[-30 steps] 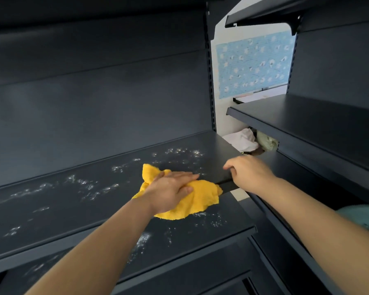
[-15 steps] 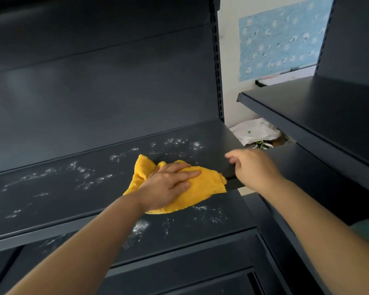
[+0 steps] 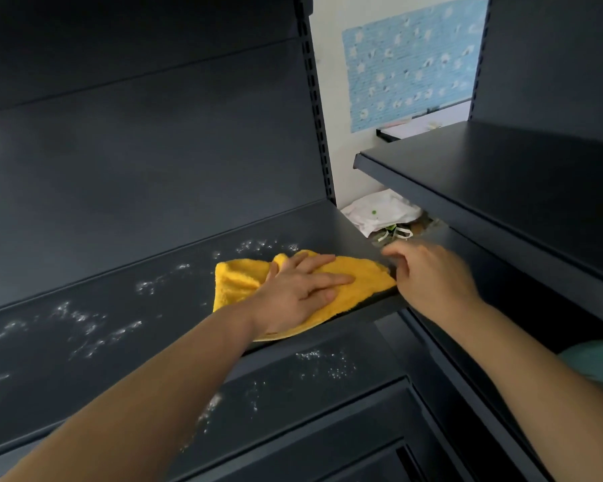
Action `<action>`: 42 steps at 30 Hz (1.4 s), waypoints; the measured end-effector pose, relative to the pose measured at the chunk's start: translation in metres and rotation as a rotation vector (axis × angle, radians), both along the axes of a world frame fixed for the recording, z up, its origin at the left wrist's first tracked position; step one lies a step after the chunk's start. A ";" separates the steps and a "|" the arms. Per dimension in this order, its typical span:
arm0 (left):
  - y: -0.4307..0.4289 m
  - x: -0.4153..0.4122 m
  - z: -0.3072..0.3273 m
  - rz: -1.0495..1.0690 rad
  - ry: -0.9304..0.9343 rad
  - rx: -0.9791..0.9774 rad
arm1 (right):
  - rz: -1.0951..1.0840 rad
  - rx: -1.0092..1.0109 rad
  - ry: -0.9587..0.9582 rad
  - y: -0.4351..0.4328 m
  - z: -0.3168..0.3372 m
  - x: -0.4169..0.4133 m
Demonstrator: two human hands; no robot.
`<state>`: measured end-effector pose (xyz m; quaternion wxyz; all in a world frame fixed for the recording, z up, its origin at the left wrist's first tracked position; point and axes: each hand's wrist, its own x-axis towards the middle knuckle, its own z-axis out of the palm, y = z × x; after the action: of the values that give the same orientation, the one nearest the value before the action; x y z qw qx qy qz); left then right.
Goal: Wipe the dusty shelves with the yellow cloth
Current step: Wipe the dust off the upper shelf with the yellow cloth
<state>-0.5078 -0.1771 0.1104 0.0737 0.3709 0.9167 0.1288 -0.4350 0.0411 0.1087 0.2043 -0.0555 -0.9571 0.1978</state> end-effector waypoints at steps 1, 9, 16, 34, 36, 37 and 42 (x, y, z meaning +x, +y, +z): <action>0.002 -0.005 0.000 0.004 0.017 -0.038 | -0.012 0.008 -0.008 0.000 0.001 -0.001; 0.045 -0.053 -0.004 0.306 0.091 -0.131 | 0.070 0.028 -0.108 -0.022 0.002 -0.022; 0.061 -0.090 -0.001 0.590 0.039 -0.163 | 0.085 0.057 -0.189 -0.043 0.004 -0.042; -0.109 -0.097 -0.001 0.964 0.058 -0.301 | 0.284 0.209 -0.164 -0.121 0.005 -0.076; -0.130 -0.093 -0.002 1.017 0.046 -0.296 | 0.288 0.227 -0.167 -0.124 0.003 -0.077; -0.141 -0.090 -0.002 1.050 0.040 -0.294 | 0.285 0.234 -0.164 -0.124 0.002 -0.077; -0.172 -0.073 -0.001 1.216 0.025 -0.298 | 0.261 0.261 -0.155 -0.117 0.001 -0.072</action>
<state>-0.5808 -0.3490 0.1095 0.0276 -0.2299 0.9727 0.0144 -0.5074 -0.0760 0.1100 0.1080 0.0808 -0.9866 0.0921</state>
